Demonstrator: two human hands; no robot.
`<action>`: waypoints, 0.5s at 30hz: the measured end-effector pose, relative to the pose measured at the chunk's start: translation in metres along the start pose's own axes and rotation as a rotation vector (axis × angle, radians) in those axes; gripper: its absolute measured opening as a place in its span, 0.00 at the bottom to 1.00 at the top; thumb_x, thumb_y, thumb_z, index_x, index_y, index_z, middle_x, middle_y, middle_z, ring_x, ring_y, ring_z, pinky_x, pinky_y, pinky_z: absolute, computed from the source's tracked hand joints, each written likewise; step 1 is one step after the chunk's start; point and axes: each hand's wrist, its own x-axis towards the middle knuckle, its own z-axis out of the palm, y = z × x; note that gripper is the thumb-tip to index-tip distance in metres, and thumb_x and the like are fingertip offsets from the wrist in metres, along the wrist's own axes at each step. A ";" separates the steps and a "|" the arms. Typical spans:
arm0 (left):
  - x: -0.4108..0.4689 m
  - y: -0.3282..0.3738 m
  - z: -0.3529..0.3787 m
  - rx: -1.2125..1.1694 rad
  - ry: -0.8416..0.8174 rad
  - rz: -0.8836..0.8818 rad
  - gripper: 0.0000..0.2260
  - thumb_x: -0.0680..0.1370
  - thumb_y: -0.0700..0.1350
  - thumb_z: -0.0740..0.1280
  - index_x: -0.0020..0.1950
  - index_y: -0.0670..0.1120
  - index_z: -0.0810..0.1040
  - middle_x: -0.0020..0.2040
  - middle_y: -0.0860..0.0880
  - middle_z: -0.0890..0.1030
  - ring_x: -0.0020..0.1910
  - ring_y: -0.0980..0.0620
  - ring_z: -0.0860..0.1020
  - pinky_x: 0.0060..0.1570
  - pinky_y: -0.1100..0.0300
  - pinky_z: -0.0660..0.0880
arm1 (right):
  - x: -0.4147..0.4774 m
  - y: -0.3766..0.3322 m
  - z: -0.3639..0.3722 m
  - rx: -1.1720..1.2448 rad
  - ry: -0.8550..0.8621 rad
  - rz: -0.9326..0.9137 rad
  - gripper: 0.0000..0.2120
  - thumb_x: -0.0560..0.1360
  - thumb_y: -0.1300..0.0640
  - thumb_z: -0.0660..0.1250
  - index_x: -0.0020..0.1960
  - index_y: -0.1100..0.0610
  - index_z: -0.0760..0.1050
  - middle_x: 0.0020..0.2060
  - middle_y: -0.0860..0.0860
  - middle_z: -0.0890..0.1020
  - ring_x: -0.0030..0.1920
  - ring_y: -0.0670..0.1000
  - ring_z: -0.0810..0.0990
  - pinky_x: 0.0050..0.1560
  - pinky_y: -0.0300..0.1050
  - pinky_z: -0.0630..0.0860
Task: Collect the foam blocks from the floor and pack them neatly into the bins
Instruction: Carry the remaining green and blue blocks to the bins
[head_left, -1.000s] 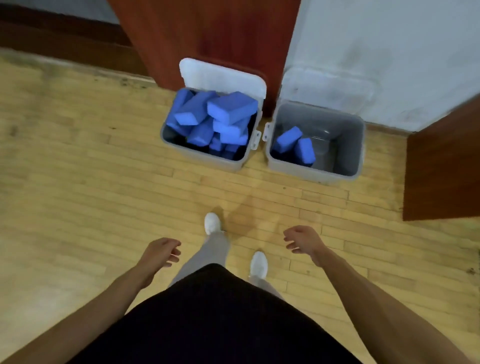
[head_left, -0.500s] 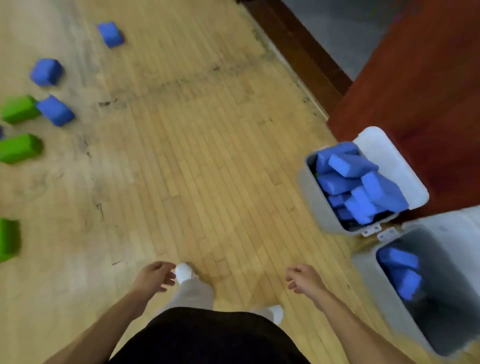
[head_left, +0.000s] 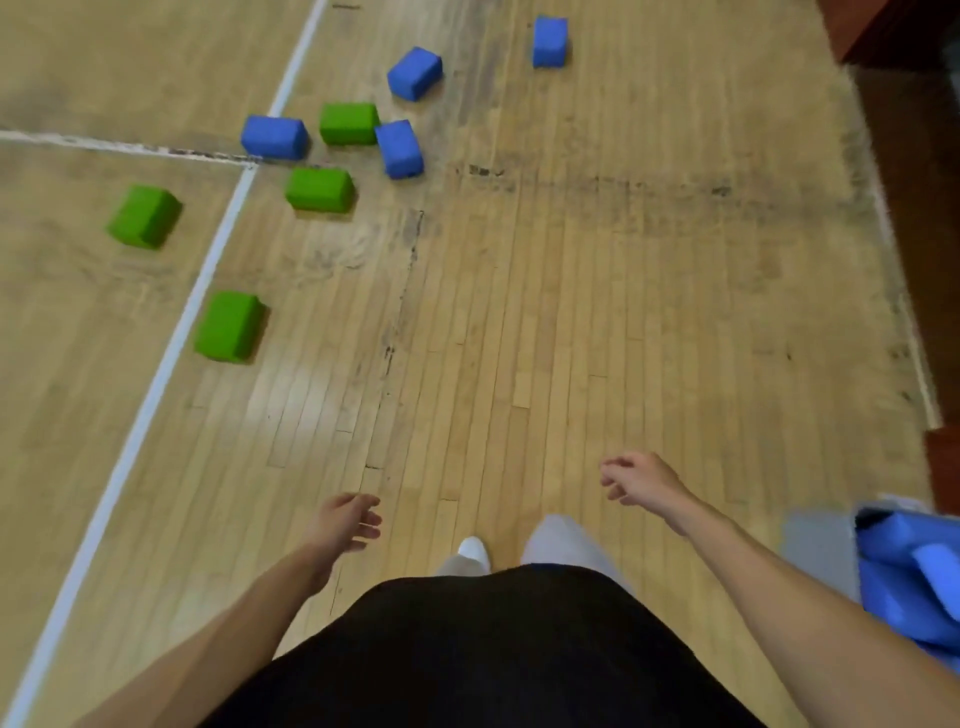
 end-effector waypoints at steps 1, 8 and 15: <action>0.007 0.005 -0.003 -0.011 0.010 -0.006 0.09 0.82 0.44 0.59 0.55 0.43 0.77 0.48 0.41 0.80 0.44 0.46 0.80 0.40 0.57 0.75 | 0.012 -0.015 0.000 -0.022 -0.020 -0.011 0.07 0.78 0.56 0.63 0.53 0.55 0.77 0.46 0.52 0.82 0.44 0.51 0.81 0.48 0.46 0.78; 0.065 0.058 -0.037 0.032 0.038 -0.123 0.09 0.82 0.44 0.59 0.54 0.43 0.77 0.47 0.42 0.80 0.44 0.46 0.80 0.41 0.58 0.76 | 0.120 -0.105 -0.014 -0.347 -0.292 0.026 0.08 0.76 0.58 0.62 0.52 0.58 0.76 0.41 0.52 0.80 0.35 0.48 0.77 0.36 0.41 0.71; 0.116 0.176 -0.082 -0.083 0.248 -0.137 0.10 0.82 0.44 0.58 0.54 0.43 0.78 0.48 0.43 0.80 0.46 0.45 0.80 0.45 0.55 0.76 | 0.217 -0.248 -0.042 -0.318 -0.237 -0.034 0.07 0.75 0.61 0.60 0.40 0.57 0.74 0.38 0.52 0.79 0.35 0.51 0.78 0.35 0.41 0.72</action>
